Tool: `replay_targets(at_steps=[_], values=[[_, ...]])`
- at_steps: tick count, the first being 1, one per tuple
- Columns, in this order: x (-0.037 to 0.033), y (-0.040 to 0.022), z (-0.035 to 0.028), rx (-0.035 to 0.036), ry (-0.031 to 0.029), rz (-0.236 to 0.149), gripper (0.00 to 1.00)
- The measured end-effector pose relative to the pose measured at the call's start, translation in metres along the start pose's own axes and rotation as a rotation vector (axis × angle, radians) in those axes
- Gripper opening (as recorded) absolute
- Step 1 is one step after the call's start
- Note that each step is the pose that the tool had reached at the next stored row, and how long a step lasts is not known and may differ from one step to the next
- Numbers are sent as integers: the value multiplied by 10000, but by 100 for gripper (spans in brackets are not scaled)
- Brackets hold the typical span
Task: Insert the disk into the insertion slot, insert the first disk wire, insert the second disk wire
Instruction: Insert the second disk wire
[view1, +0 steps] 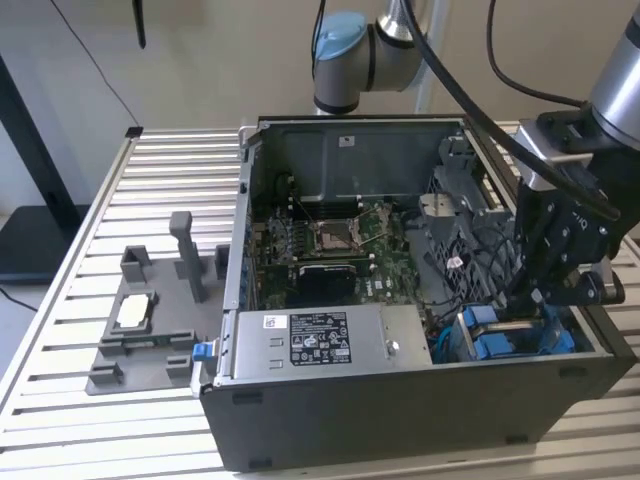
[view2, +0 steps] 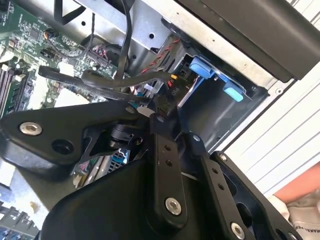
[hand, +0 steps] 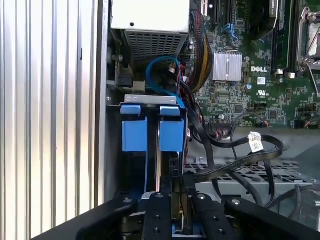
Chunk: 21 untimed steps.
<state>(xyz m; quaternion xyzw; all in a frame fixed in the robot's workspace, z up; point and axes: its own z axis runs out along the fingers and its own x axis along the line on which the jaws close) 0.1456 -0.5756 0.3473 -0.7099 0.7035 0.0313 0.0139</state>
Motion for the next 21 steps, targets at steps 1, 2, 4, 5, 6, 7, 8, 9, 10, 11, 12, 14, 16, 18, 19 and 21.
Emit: replay_targets(at_steps=[1, 2, 4, 5, 6, 7, 8, 9, 10, 11, 12, 14, 16, 18, 19, 21], values=[[-1, 1, -22, 0, 2, 5, 24], [-3, 1, -48, 1, 1, 11, 24], [-7, 3, -116, 3, 0, 35, 24], [-10, 4, -152, 3, 2, 43, 24], [-12, 5, -184, 3, 1, 48, 24], [-14, 5, -213, 3, 0, 52, 24], [-16, 6, -243, 3, -1, 52, 24], [-18, 7, -276, 4, 0, 53, 24], [-20, 8, -305, 3, 0, 54, 24], [-21, 8, -331, 3, 0, 54, 24], [-22, 9, -347, 4, 0, 54, 24], [-23, 9, -370, 3, -1, 54, 24], [-24, 10, -377, 3, -2, 54, 24], [-24, 10, -379, 3, 0, 54, 24], [-24, 10, -379, 3, 0, 54, 24], [-24, 10, -380, 3, 0, 54, 24]])
